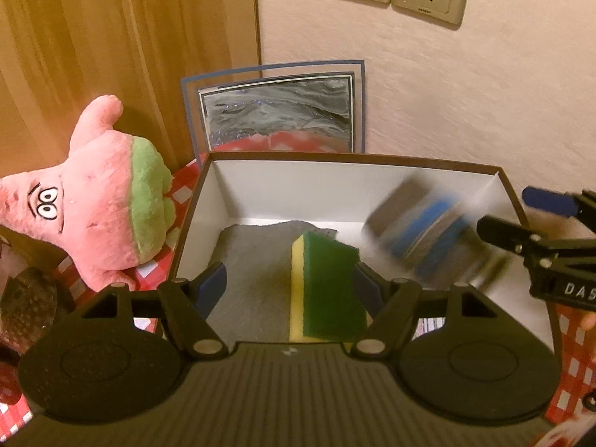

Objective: Organize soft objects
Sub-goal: 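Carry the sponge and sock into the box and open both tools, then move both open tools back from the box to the remaining items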

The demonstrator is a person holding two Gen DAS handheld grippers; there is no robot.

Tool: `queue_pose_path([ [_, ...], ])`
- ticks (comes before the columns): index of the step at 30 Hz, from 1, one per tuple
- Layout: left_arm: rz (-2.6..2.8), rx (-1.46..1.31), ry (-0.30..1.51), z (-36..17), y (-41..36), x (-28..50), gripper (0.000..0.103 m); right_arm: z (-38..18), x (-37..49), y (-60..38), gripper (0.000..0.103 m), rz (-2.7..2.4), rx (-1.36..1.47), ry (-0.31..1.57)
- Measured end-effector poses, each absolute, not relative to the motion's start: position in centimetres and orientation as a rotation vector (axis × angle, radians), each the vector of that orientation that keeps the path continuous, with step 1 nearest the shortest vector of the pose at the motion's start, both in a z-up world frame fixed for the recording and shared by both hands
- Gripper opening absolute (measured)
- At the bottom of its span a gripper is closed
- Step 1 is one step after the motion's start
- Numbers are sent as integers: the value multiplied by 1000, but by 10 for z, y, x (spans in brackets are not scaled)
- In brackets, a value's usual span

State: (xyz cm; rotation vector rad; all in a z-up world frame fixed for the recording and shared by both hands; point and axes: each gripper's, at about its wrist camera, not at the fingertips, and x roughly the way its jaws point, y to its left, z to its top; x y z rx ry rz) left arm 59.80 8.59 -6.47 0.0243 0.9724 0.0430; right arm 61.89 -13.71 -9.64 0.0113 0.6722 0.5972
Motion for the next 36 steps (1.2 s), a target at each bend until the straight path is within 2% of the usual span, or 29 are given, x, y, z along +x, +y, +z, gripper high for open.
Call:
queue_pose_path([
  [21,32,4,946,-35,76,532,73,-77,560,-166,83,636,31,748],
  [36,63,-54,907,-3,80,436,73,-47,490,-192,83,645,79,717],
])
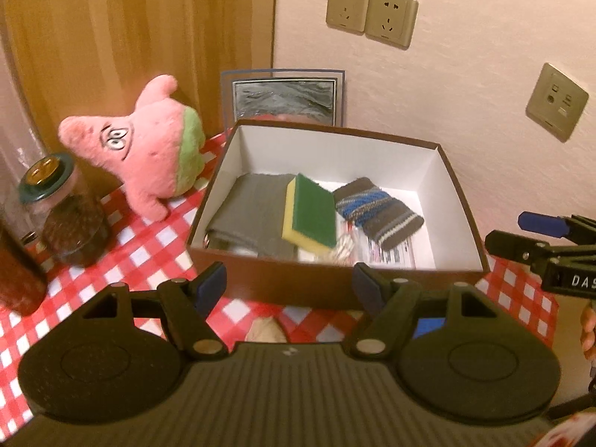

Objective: Organize soft objects
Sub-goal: 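Move both open tools back from the box to the remaining items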

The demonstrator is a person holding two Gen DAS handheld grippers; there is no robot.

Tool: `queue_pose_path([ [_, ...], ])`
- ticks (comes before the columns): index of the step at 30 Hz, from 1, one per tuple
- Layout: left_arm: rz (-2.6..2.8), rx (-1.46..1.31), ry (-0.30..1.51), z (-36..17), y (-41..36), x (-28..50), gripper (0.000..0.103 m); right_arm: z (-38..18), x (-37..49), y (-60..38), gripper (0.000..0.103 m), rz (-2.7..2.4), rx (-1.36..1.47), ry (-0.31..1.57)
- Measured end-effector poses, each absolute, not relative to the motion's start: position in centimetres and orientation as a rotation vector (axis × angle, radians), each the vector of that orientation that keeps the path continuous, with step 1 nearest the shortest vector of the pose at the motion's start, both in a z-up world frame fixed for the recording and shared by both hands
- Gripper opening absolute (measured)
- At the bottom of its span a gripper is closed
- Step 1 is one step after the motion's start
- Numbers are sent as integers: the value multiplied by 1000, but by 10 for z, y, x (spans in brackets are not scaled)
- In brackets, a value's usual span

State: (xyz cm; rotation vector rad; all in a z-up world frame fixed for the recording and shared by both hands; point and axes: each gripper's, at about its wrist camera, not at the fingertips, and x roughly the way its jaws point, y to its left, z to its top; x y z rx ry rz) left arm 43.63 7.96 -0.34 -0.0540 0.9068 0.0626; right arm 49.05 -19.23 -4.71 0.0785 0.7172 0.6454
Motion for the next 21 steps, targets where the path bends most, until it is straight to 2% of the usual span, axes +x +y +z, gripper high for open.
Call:
queue_pose_path([
  [21,153,-123,949,-5,104,306,73,-54,393,-193,83,689,95,827],
])
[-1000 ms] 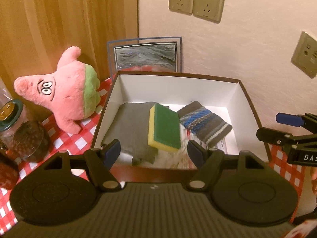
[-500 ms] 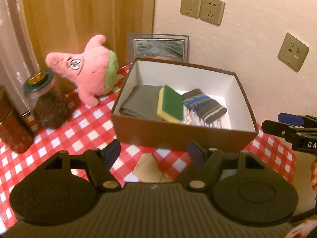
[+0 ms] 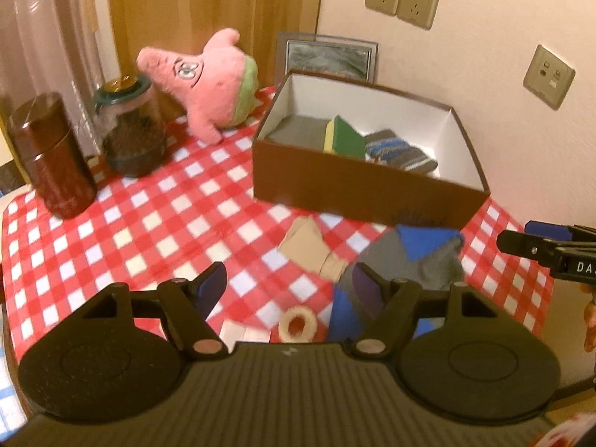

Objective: Organize soft objects
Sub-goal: 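Move both open tools back from the box to the remaining items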

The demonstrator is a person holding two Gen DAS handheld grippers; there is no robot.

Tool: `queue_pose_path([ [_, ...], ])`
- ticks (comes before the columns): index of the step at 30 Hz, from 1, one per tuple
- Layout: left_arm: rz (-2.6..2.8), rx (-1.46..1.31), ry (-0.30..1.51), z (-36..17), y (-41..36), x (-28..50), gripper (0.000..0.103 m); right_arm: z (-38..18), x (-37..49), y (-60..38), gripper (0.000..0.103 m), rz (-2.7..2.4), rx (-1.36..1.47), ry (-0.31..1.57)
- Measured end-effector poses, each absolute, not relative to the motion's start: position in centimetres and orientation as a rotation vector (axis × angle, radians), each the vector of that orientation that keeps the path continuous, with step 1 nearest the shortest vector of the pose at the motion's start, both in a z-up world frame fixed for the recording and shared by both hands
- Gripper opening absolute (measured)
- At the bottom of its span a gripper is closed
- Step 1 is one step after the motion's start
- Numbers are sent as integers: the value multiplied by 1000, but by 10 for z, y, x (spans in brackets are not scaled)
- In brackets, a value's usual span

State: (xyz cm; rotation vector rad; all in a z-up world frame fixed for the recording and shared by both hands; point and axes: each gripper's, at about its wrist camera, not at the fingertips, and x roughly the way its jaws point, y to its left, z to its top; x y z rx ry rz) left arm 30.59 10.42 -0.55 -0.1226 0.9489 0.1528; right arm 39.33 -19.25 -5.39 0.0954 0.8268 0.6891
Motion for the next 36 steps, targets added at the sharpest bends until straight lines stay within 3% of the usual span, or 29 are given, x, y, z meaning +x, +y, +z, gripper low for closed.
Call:
queue_pose_path([
  [16,204,-155,1021,-35,115,251,73,-89,346,-180,83,737,34,931],
  [31,278,-156,1081,-76,128,259,73,-139,408,-200,83,616,9,936],
  [36,300,-165,1110,-90,132,264,72,-154,432,-198,72,609,0,948],
])
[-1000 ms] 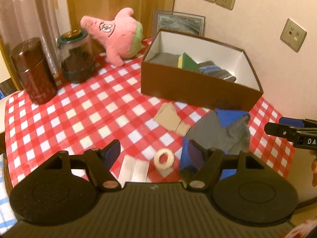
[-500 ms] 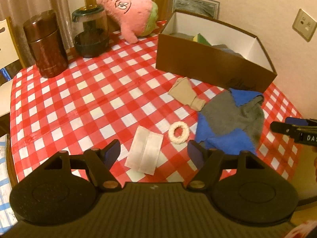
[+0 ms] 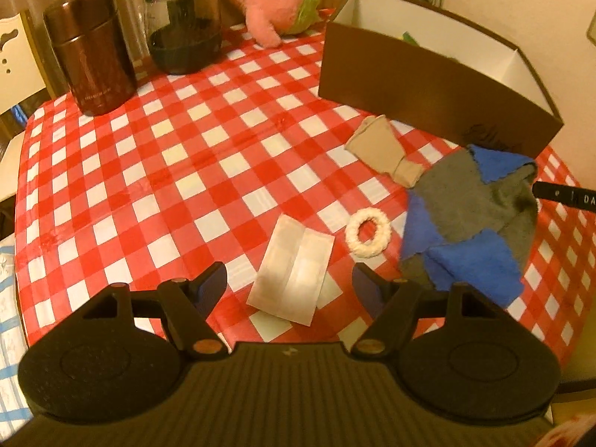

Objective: Organize soft objects
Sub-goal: 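Move both open tools back from the box to the remaining items, then grasp the blue and grey fuzzy cloth with the right tool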

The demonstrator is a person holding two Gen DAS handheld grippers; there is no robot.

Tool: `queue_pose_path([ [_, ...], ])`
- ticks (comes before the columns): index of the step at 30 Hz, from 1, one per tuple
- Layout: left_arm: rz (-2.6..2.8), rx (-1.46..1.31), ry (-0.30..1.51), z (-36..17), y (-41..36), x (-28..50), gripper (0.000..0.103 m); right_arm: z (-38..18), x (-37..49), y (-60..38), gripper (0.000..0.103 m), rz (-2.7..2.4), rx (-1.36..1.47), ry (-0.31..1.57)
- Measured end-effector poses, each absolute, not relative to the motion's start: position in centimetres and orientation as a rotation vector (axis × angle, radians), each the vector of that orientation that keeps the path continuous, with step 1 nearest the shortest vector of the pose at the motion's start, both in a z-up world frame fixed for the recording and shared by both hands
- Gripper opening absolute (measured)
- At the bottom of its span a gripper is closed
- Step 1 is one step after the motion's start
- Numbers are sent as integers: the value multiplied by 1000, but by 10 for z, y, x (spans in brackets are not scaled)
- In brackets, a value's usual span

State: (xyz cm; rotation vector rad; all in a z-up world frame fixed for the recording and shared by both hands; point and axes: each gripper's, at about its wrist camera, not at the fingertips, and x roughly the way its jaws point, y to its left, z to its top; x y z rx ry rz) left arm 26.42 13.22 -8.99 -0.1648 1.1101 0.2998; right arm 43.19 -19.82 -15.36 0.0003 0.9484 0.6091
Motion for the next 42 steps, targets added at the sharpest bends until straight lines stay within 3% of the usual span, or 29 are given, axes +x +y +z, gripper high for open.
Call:
queue_pose_path([
  [10,326,-176,1130,-98,137,268,72,-171,465,-184,66,604,-16,943],
  [13,328,-177,1132,-98,137,268,72,-176,471,-179,59,610,-20,951],
  [18,327,-183,1133,-98,137,266,72,-179,469,-174,13,636,-45,948],
  [19,325,-183,1132,-98,137,266,72,-178,467,-176,11,646,-42,943],
  [32,286,-204,1100,-91,133,261,72,-113,367,-170,8,969,-115,837],
  [42,258,-211,1102,-91,130,251,72,-162,325,-134,9,947,-171,1039],
])
